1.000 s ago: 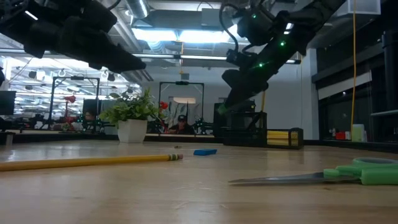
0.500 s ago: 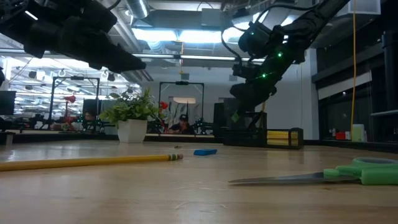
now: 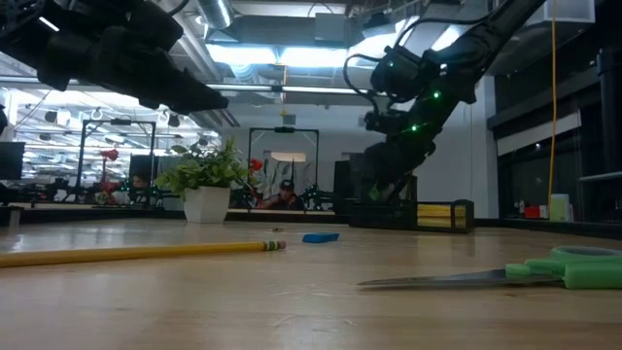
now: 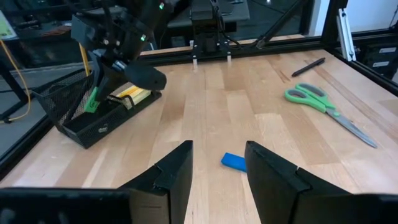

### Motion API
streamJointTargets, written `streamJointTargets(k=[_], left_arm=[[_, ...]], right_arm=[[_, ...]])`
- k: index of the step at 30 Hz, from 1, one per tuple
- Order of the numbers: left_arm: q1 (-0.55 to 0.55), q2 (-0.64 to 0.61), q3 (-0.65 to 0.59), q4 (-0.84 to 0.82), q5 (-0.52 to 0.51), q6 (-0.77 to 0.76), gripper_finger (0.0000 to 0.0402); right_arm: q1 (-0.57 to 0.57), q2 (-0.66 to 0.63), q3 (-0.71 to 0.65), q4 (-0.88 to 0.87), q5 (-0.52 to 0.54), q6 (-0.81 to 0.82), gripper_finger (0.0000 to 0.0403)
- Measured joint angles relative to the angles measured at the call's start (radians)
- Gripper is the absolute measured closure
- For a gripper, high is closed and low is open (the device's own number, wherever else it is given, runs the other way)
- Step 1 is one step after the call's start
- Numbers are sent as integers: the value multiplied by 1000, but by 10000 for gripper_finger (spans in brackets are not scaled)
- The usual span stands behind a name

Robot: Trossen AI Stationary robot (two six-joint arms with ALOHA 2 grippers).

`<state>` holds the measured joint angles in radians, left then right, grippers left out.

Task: Pick and place office supplies into organizer
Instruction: Put the green eraser into the black desk organizer

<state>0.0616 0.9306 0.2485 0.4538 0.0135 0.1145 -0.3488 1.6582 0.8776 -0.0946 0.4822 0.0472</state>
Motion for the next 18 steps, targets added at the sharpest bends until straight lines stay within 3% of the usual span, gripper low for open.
streamJointTargets(k=[18], left_arm=[[0,0,0,-1,-42,-7,261]], right_arm=[[-6,51,0,14,33,21,373]])
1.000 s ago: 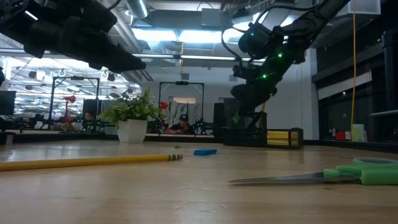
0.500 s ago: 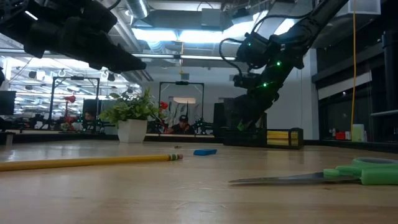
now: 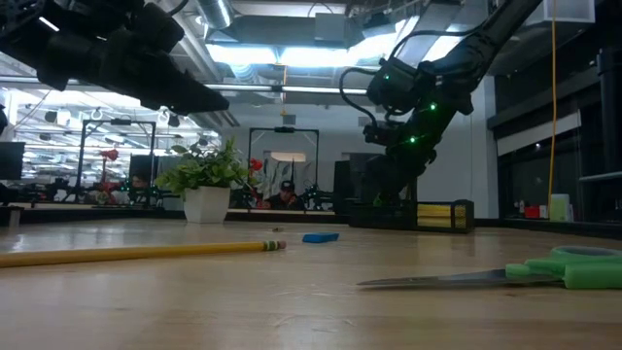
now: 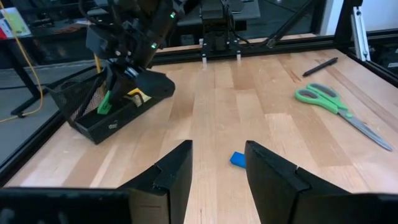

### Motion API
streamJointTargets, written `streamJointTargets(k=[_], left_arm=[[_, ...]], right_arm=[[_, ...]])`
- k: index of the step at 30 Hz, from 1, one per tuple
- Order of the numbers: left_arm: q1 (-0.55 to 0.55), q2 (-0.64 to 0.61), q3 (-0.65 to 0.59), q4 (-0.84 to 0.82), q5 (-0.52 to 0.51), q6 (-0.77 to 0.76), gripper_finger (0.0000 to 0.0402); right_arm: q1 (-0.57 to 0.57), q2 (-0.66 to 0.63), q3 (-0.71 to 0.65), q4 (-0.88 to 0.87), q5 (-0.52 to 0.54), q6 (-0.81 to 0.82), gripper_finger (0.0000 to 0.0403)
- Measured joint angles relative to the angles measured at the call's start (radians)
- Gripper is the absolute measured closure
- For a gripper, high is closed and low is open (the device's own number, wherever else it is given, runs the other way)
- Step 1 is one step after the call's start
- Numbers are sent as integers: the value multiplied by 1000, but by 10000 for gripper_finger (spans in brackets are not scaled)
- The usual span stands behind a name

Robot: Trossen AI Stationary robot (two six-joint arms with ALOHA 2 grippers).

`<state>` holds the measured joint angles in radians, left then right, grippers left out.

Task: Pick and place office supplies into organizer
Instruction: Put the green eraser into the black desk organizer

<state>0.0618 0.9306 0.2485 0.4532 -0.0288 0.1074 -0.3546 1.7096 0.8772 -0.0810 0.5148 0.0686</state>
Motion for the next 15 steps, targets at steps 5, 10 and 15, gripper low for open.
streamJointTargets(k=[5,10,15], left_arm=[[0,0,0,0,-1,-10,261],[0,0,0,0,-2,-16,261],[0,0,0,0,-2,-16,261]], right_arm=[[-11,0,0,0,0,8,358],[-14,0,0,1,0,59,354],[-14,0,0,1,0,59,352]])
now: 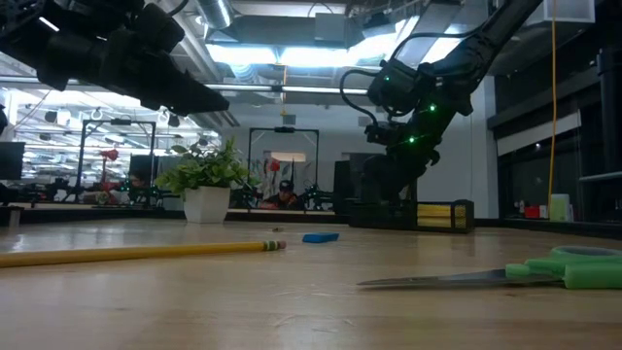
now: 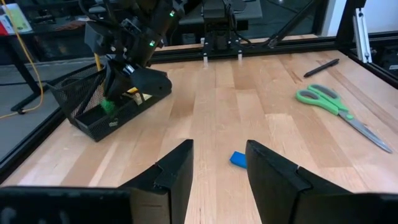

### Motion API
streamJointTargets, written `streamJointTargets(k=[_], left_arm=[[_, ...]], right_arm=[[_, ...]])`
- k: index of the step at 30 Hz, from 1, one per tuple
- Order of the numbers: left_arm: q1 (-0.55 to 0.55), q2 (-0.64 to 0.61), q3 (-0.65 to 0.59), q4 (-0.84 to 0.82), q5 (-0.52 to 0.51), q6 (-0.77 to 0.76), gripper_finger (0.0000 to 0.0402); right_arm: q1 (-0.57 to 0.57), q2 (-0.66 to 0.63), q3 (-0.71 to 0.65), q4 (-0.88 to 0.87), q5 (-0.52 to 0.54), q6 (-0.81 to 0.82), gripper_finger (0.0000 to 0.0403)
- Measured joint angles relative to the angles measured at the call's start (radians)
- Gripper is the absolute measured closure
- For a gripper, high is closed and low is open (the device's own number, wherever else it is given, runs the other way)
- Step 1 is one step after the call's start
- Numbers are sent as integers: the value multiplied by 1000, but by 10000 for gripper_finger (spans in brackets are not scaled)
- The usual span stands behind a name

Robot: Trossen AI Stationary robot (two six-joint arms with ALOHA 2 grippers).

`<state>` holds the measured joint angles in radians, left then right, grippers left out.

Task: Pick and place office supplies into organizer
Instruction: Put the green eraser into the black desk organizer, then put the black pen into the black desk organizer

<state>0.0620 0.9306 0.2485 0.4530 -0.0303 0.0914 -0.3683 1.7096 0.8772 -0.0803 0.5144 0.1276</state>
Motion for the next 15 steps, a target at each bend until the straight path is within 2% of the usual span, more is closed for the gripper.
streamJointTargets(k=[10,15], left_arm=[[0,0,0,0,0,0,261],[0,0,0,0,0,0,261]], right_arm=[[0,0,1,10,-1,-1,350],[20,0,59,-4,-7,-34,350]])
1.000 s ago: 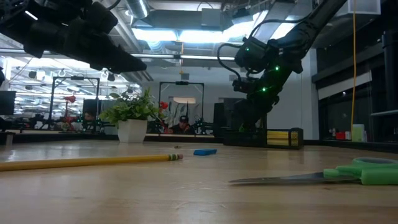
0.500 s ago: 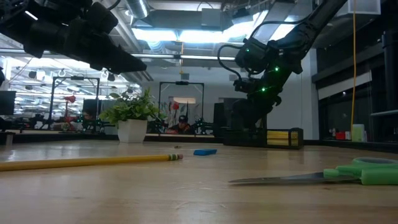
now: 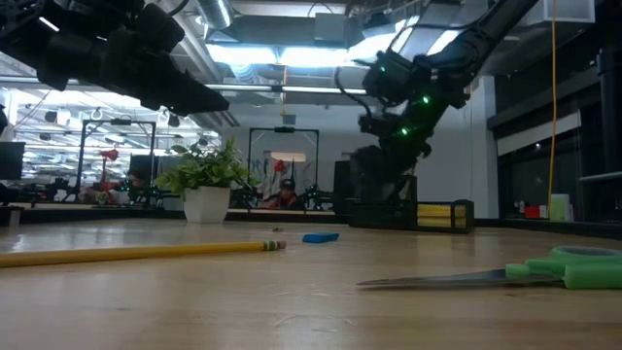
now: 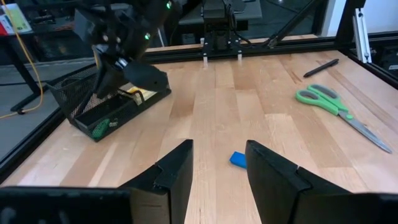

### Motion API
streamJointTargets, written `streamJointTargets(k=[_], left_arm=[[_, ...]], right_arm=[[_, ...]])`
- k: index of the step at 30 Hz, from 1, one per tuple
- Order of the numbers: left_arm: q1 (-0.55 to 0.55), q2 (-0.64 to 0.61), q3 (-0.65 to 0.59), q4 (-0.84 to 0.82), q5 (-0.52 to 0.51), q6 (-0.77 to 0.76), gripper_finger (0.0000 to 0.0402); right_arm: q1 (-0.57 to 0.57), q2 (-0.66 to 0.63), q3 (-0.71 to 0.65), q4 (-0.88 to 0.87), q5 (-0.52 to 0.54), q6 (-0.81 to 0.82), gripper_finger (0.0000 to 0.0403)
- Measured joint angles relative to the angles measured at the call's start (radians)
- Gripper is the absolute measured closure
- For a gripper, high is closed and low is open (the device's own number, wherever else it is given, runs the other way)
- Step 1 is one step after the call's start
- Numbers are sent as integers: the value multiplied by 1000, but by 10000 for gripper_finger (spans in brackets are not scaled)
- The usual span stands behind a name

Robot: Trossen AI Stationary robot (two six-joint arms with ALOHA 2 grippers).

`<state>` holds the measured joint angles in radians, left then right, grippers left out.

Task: Pick and place office supplies into organizer
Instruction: Put the black pen into the black desk organizer

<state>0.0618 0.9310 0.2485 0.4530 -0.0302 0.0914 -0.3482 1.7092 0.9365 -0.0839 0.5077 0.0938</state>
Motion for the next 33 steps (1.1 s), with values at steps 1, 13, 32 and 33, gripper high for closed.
streamJointTargets(k=[1,13,32,33], left_arm=[[0,0,0,0,0,0,261],[0,0,0,0,0,-2,261],[-4,0,0,85,0,2,261],[-4,0,0,93,0,10,261]], right_arm=[[6,0,18,-13,-11,-20,350],[115,-2,295,-424,-93,-17,399],[577,-131,259,-701,-18,415,401],[597,-131,242,-701,-21,446,401]])
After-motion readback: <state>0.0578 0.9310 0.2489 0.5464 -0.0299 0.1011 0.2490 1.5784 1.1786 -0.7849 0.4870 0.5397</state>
